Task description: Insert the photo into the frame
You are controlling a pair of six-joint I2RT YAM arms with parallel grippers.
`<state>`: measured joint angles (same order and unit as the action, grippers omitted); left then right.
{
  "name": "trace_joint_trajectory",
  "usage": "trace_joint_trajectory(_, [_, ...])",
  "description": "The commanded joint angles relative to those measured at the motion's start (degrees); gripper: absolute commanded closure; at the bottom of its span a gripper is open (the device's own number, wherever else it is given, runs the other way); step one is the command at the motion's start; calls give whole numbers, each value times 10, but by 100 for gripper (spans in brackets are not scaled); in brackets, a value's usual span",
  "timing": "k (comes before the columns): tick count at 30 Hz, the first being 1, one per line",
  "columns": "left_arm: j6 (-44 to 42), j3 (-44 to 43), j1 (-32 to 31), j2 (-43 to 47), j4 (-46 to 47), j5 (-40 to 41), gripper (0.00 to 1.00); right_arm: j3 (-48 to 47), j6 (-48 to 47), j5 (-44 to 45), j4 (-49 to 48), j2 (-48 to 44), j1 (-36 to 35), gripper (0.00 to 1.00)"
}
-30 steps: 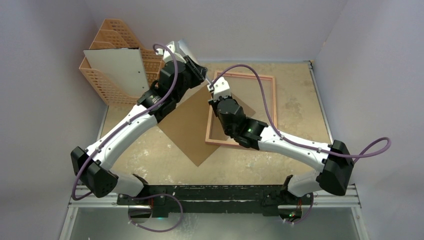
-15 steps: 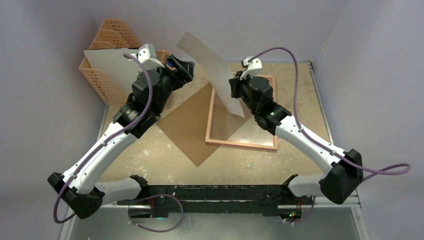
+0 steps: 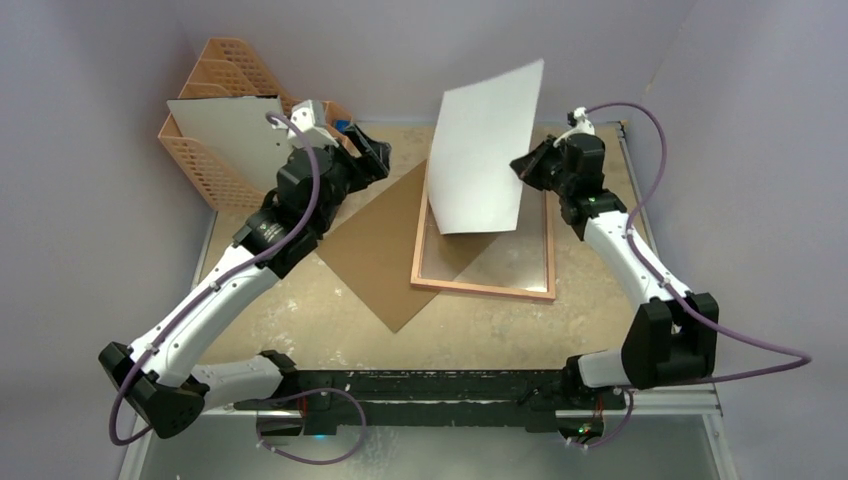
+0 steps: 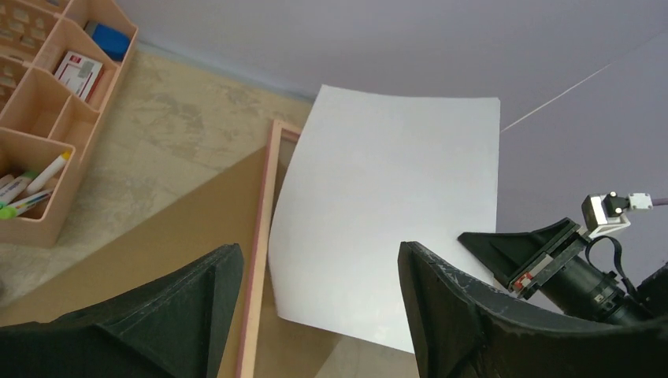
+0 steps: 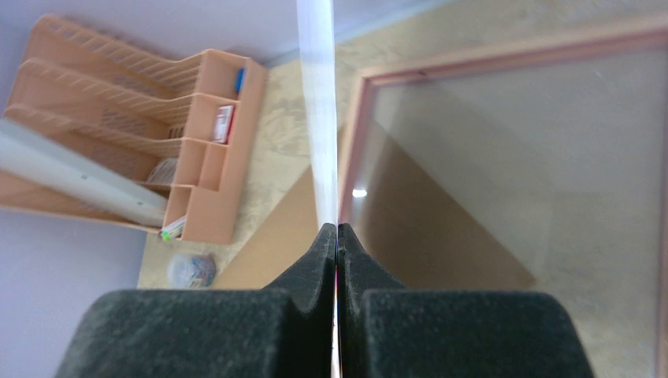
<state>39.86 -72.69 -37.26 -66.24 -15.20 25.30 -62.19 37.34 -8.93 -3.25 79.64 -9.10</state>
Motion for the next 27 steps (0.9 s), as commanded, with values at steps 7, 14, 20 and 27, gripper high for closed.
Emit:
trace_joint_trajectory(7, [12, 61, 2, -34, 0, -5, 25, -18, -99, -14, 130, 43, 41, 100])
trace_joint_trajectory(14, [11, 57, 2, -110, 3, 0, 25, -5, -162, 29, 148, 46, 41, 100])
trace_joint_trajectory(20, [5, 34, 6, -184, 18, -27, 27, -3, -212, 85, 146, 50, 40, 100])
trace_joint_trajectory(27, [8, 20, 23, -273, 68, -83, 30, 13, -238, 126, 157, 39, 29, 100])
